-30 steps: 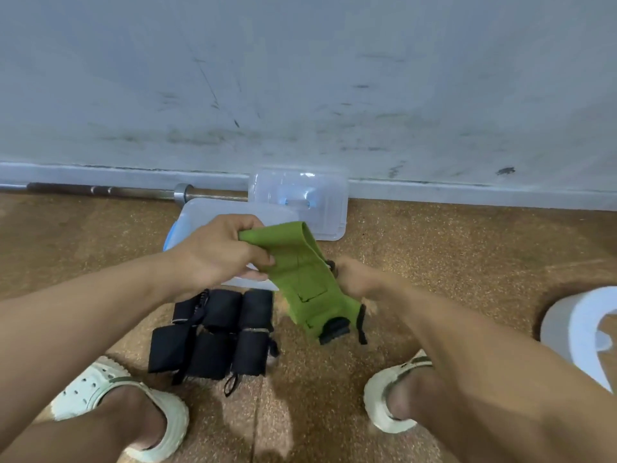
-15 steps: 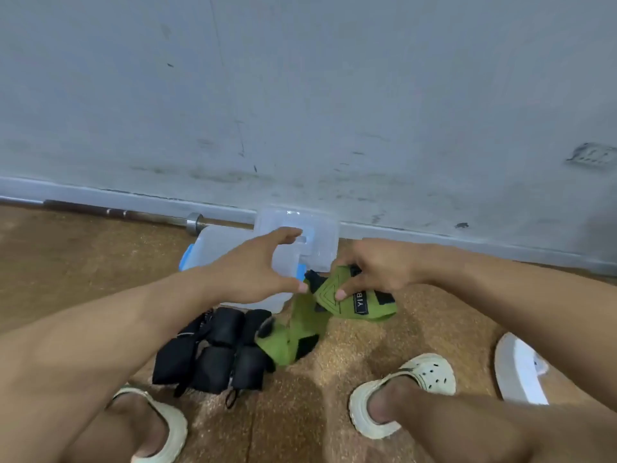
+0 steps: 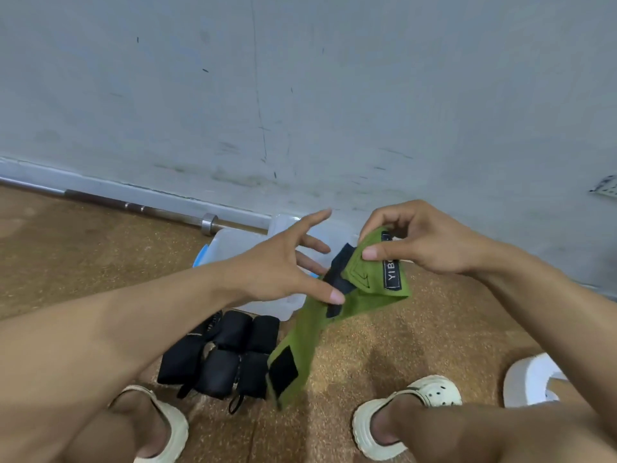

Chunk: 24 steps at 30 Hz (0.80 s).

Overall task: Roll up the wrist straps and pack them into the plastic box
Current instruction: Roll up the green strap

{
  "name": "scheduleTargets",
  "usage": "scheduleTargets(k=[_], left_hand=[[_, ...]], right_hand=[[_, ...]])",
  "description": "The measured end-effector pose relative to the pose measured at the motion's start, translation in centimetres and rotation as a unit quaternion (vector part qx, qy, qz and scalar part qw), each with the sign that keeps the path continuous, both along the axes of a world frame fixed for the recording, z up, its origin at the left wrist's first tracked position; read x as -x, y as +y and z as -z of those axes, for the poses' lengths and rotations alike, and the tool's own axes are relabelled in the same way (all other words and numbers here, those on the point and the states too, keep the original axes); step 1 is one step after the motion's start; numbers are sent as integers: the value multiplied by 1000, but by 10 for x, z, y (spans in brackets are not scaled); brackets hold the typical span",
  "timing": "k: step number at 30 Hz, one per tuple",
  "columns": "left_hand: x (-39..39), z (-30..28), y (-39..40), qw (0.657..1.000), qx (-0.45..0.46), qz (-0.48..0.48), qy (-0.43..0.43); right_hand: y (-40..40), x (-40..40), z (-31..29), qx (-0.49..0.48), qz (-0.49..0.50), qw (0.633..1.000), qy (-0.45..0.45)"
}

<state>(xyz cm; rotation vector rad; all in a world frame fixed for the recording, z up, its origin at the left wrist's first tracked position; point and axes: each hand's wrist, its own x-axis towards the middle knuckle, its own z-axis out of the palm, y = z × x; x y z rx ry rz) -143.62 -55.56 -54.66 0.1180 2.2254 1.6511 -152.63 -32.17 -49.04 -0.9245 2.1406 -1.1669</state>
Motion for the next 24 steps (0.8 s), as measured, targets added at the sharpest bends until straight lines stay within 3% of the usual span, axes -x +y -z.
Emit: scheduleTargets(k=[5,9,15,20,24], left_hand=[[0,4,-10,995,-31,15,-91],[3,5,-12,995,-53,-67,-53],[5,9,-5,994,-19,-104,-6],[5,7,-6,990,9,-141,-22],[11,13,-13,958,31,-280,-57]], right_hand=[[12,10,8,7,46,999,7],[15,13,18,-58,70,995,38],[-13,-8,38,-79,56,995,-35],[-24,-12,44,-93,92,991,31],[-25,-11,32,-98,72,986,117]])
